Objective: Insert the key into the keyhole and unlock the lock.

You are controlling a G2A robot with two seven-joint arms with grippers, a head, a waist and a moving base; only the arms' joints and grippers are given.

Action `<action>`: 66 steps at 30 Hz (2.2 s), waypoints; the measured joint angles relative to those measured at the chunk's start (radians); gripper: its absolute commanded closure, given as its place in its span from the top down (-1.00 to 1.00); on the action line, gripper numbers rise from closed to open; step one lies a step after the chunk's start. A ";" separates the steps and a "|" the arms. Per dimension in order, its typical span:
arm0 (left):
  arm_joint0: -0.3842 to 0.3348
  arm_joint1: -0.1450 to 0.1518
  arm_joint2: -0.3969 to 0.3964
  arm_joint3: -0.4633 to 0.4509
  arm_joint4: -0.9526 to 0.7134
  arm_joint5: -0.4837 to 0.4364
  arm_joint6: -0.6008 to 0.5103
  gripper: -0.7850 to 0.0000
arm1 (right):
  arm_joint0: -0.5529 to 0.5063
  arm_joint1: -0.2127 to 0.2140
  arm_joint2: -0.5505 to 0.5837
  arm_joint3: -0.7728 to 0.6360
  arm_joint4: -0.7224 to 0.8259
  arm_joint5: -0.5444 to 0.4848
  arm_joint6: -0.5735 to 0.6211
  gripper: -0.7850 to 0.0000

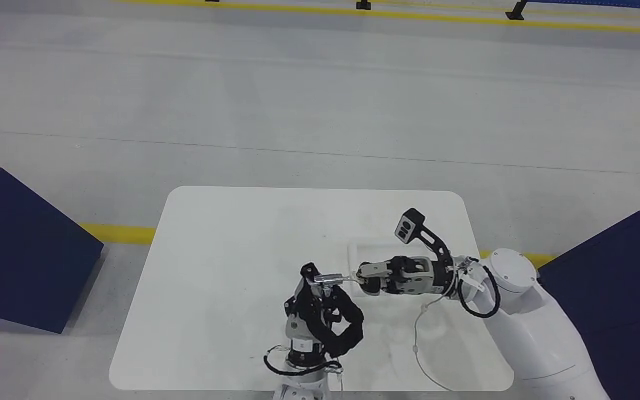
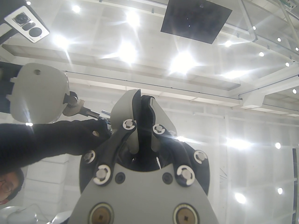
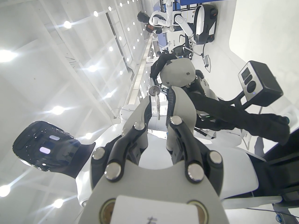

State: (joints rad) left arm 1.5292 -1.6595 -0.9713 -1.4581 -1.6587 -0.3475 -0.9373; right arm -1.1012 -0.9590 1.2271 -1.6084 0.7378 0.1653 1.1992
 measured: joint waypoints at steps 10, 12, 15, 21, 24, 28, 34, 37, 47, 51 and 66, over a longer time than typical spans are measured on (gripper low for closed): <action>0.000 0.000 -0.005 0.005 0.034 -0.017 -0.004 -1.00 | 0.007 -0.001 -0.006 0.005 -0.002 0.009 0.019 -1.00; -0.002 -0.001 -0.008 0.009 0.049 -0.020 -0.010 -1.00 | 0.007 -0.001 -0.005 0.008 0.012 0.023 0.025 -1.00; -0.006 -0.001 -0.014 0.015 0.072 -0.026 -0.020 -1.00 | 0.008 -0.003 -0.006 0.015 0.046 0.058 0.032 -1.00; -0.011 0.000 -0.026 0.028 0.124 -0.038 -0.038 -1.00 | 0.016 -0.005 -0.014 0.032 0.113 0.140 0.054 -1.00; -0.013 0.000 -0.031 0.032 0.143 -0.045 -0.045 -1.00 | 0.021 -0.005 -0.021 0.040 0.120 0.180 0.073 -1.00; -0.014 0.000 -0.036 0.036 0.167 -0.054 -0.052 -1.00 | 0.026 -0.002 -0.031 0.051 0.116 0.238 0.092 -1.00; -0.015 0.001 -0.037 0.039 0.181 -0.056 -0.054 -1.00 | 0.028 -0.002 -0.031 0.054 0.123 0.250 0.098 -1.00; -0.015 0.001 -0.037 0.039 0.181 -0.056 -0.054 -1.00 | 0.028 -0.002 -0.031 0.054 0.123 0.250 0.098 -1.00; -0.015 0.001 -0.037 0.039 0.181 -0.056 -0.054 -1.00 | 0.027 -0.001 -0.025 0.059 0.212 0.385 0.066 -1.00; -0.015 0.001 -0.037 0.039 0.181 -0.056 -0.054 -1.00 | 0.034 0.004 -0.051 0.058 0.253 0.411 0.045 -1.00; -0.015 0.001 -0.037 0.039 0.181 -0.056 -0.054 -1.00 | 0.062 0.065 -0.167 0.067 0.450 0.510 -0.054 -1.00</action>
State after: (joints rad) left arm 1.5141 -1.6589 -1.0084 -1.4191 -1.4776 -0.4032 -0.9913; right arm -1.0395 -0.8944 1.0603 -1.5418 1.1878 0.6751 1.1449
